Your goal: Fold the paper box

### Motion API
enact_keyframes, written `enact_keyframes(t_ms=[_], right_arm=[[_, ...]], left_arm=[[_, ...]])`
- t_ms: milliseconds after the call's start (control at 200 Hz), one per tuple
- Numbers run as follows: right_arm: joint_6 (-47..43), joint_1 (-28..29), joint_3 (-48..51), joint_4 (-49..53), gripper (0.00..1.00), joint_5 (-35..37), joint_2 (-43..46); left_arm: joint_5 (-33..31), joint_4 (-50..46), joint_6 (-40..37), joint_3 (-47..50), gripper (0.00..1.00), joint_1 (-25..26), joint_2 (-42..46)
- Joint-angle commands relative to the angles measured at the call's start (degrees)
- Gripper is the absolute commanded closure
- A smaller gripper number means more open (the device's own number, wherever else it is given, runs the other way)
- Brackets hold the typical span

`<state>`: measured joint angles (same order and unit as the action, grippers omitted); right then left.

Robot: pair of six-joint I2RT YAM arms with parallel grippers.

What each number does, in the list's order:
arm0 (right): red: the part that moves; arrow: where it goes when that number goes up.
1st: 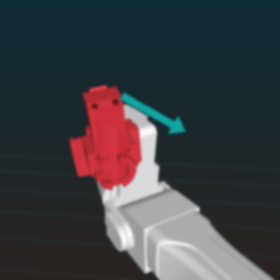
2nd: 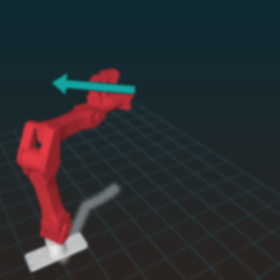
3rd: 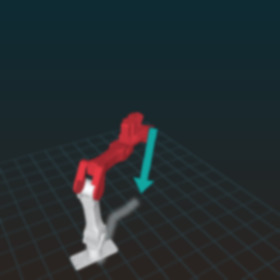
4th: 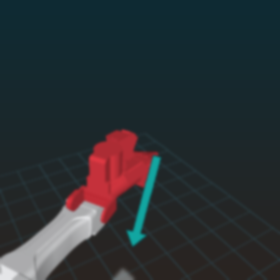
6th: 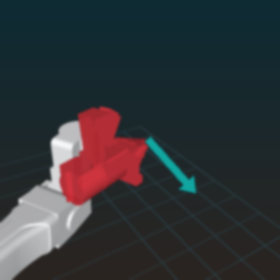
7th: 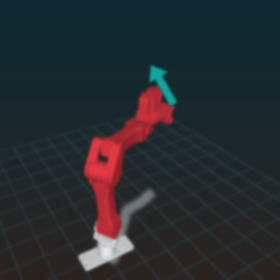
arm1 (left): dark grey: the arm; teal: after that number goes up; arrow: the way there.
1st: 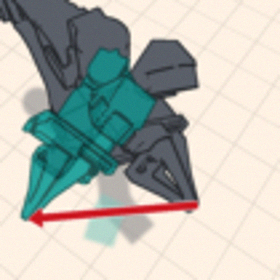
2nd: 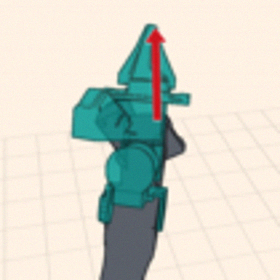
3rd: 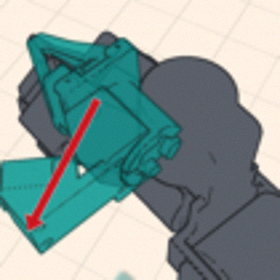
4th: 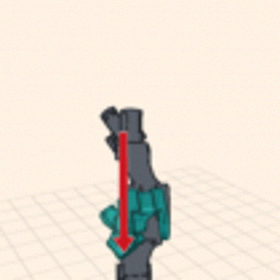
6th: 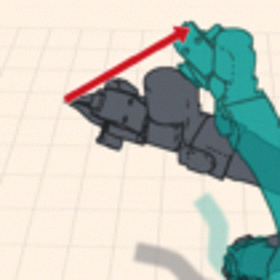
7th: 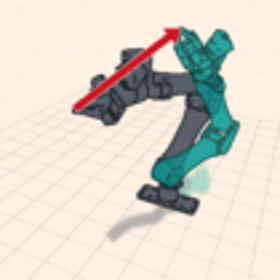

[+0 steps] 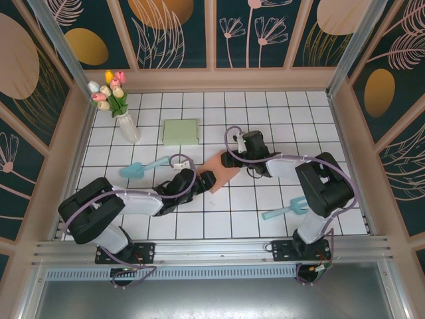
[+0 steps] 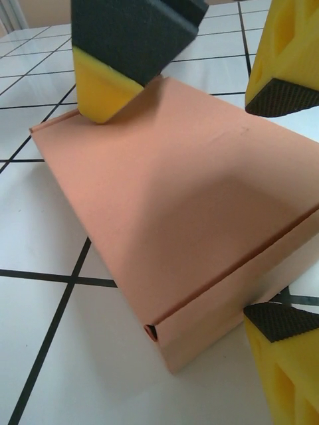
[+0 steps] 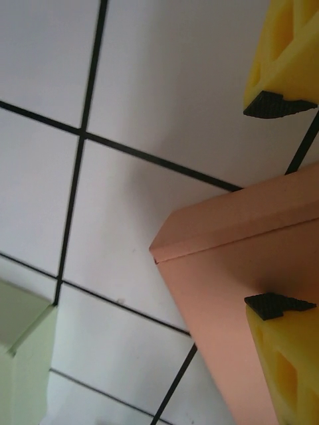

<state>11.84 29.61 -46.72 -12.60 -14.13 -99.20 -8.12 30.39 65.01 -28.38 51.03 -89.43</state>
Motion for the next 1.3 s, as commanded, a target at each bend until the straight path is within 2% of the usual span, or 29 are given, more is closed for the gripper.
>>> enact_keyframes(t_ms=[0, 195, 385, 555, 721, 1021, 1161, 1296], right_arm=[[-1.42, -0.25, -0.86, -0.17, 0.29, -5.48, -1.18], [1.93, -1.73, 0.18, -0.22, 0.34, -5.66, 2.4], [5.89, -4.46, -0.32, 0.91, 0.44, -5.28, 6.31], [7.3, -5.3, -2.94, 1.08, 0.45, -1.04, 7.78], [8.44, -5.64, -6.2, -1.07, 0.44, 3.42, 5.31], [9.72, -8.14, -16.41, -1.45, 0.44, 3.32, -6.83], [11.83, -8.96, -16.04, -4.31, 0.44, 3.82, -8.8], [12.86, -9.64, -13.38, -7.55, 0.44, 4.45, -7.97]], left_arm=[[0.42, 1.84, -0.05, -2.49, 0.24, 0.35, -2.66], [1.08, -1.85, -2.51, -9.56, 0.24, 0.39, -6.29], [1.37, -10.68, -7.84, -23.45, 0.24, -0.03, -10.33], [5.51, -14.89, -10.02, -35.4, 0.24, -3.08, -16.39], [8.96, -16.64, -12.0, -43.81, 0.24, -7.27, -22.36], [11.61, -27.38, -13.69, -65.2, 0.24, -12.08, -35.3], [12.05, -30.7, -14.53, -70.45, 0.24, -13.59, -39.01], [11.51, -31.27, -15.34, -71.02, 0.24, -14.62, -40.15]])
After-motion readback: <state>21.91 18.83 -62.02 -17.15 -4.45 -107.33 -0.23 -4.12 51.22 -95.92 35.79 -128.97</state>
